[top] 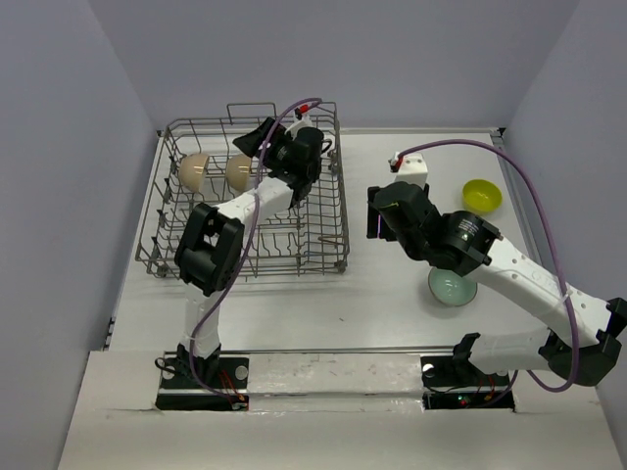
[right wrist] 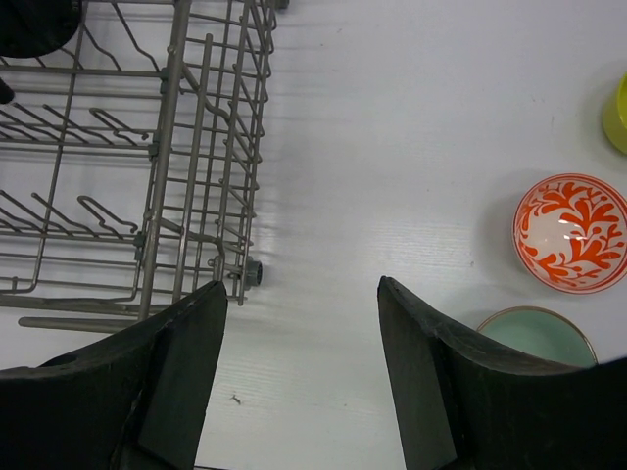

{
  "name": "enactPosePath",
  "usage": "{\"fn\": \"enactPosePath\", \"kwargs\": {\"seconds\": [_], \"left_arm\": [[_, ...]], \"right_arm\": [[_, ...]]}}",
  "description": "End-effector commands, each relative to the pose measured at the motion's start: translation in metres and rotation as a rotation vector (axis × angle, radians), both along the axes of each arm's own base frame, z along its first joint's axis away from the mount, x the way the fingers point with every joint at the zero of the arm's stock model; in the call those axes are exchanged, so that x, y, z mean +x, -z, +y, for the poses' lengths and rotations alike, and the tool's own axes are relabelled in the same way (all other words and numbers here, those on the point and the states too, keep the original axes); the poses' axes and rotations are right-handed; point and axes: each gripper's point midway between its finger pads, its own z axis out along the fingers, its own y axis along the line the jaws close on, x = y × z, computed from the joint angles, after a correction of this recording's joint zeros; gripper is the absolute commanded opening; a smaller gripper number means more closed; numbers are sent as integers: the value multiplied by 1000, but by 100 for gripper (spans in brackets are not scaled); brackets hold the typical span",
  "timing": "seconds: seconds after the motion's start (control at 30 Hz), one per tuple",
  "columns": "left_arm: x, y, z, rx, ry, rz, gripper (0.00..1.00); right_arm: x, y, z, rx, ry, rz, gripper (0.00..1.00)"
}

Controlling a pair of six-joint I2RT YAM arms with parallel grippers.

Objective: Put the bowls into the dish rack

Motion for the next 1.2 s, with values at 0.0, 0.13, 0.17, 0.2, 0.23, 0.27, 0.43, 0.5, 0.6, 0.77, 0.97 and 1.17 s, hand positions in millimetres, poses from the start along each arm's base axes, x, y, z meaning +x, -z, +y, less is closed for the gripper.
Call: {"fn": "enactPosePath", "kwargs": {"seconds": [0.0,0.13,0.17,0.2,0.23,0.27,0.43,0.5,0.6,0.77,0.97,1.17], "left_arm": [[-6,-50,-11,-187,74,-135,99],[-16,-91,-23,-330,155,-210,99],[-23,-105,-26,-384,186,-225,99],[-25,-101,-25,-367,183,-196,99],[-29,-119,-29,-459,219,-254,99],[-36,-122,-29,-484,237,-230,99],[-72,-169,-41,-729,420,-295,99],[-86,-178,-48,-805,468,-317,99],[-108,-187,-54,-921,550,-335,99],[-144,-186,-56,-1078,687,-361,99],[-164,-160,-54,-1137,751,-365,99],[-170,-147,-53,-1161,762,-373,99]], "right_arm": [[3,-24,-5,24,39,-58,69],[5,-29,-11,26,70,-75,70],[5,-31,-16,29,95,-89,70],[6,-32,-18,25,105,-95,71],[5,-32,-22,30,123,-102,71],[6,-32,-27,18,149,-116,71],[46,-9,-85,-6,321,-49,73],[61,7,-101,30,330,-9,73],[73,25,-144,82,428,37,72],[66,61,-179,104,526,113,73],[35,104,-208,82,622,179,75],[19,134,-211,137,644,274,76]]}}
